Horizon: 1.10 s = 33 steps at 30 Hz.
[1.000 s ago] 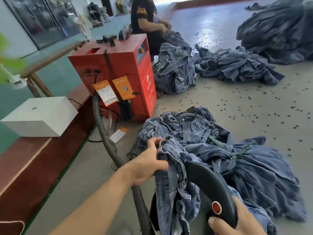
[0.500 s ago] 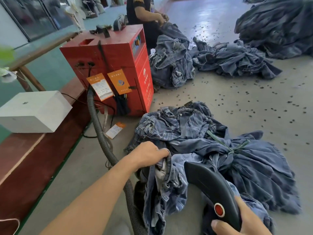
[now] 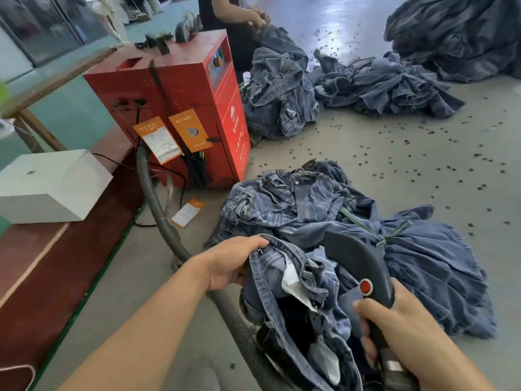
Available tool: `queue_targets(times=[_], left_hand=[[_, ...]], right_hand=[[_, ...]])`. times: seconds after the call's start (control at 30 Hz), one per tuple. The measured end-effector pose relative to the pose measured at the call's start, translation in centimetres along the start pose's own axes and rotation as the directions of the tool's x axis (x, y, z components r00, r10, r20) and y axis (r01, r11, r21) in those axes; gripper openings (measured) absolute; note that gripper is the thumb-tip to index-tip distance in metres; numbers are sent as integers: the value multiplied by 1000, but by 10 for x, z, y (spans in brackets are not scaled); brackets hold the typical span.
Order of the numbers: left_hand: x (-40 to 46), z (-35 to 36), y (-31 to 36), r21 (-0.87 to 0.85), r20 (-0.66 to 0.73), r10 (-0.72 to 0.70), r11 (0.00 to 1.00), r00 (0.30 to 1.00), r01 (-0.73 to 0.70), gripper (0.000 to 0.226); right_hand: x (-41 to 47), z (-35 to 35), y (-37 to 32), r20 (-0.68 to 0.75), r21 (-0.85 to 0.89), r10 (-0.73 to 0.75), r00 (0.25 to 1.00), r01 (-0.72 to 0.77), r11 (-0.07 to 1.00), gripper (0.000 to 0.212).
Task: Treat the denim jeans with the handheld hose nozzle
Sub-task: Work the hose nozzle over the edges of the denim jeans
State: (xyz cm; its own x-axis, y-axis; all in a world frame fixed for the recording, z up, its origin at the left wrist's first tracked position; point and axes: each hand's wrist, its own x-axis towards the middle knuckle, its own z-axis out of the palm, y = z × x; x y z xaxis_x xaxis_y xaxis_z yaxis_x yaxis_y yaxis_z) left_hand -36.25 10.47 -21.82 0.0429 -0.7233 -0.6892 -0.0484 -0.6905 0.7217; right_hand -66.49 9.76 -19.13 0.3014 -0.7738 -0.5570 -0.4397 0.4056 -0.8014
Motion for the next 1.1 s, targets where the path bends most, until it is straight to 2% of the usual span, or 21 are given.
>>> queue_targets(times=[0.07, 0.13, 0.23, 0.3, 0.37, 0.43, 0.53, 0.67, 0.77, 0.97, 1.03, 1.1], left_hand=[[2, -4, -2, -45, -30, -12, 999, 999, 11, 38], [7, -8, -6, -60, -10, -17, 998, 1000, 17, 39], [7, -13, -14, -70, 17, -19, 997, 1000, 20, 37], [7, -19, -17, -91, -35, -24, 996, 999, 20, 40], [10, -26, -20, -151, -121, -15, 989, 993, -4, 40], [14, -32, -23, -237, -197, -1, 970, 980, -46, 39], [21, -38, -26, -397, -275, -54, 916, 960, -62, 40], [19, -33, -22, -496, -294, -113, 867, 949, -50, 40], [18, -29, -17, -532, -309, -133, 845, 942, -55, 39], [24, -13, -12, -535, -300, -189, 845, 935, -2, 38], [25, -8, -14, -512, -283, -217, 858, 934, 44, 41], [26, -6, -16, -512, -258, -263, 853, 930, 99, 49]], right_hand=[[-7, 6, 2, 91, -105, 2, 996, 7, 994, 26], [-5, 19, 1, 171, -134, -7, 985, 31, 991, 23], [12, 31, -8, 115, 71, -15, 993, 6, 997, 16], [19, 26, -11, 31, 214, -12, 999, 5, 977, 17], [16, 17, -4, 6, 262, -6, 1000, 4, 965, 18], [7, 8, 3, 27, 238, 15, 1000, -21, 971, 19], [-5, 4, 11, 102, 159, 36, 994, -52, 986, 21], [-11, 17, 24, 140, -44, 63, 988, -58, 997, 26], [-15, 29, 28, 145, -110, 46, 988, -31, 993, 26], [5, 57, 22, 35, -354, -93, 995, 99, 930, 23], [22, 57, 15, -41, -353, -107, 993, 86, 932, 22], [34, 45, 10, -168, -270, -104, 980, 56, 961, 22]])
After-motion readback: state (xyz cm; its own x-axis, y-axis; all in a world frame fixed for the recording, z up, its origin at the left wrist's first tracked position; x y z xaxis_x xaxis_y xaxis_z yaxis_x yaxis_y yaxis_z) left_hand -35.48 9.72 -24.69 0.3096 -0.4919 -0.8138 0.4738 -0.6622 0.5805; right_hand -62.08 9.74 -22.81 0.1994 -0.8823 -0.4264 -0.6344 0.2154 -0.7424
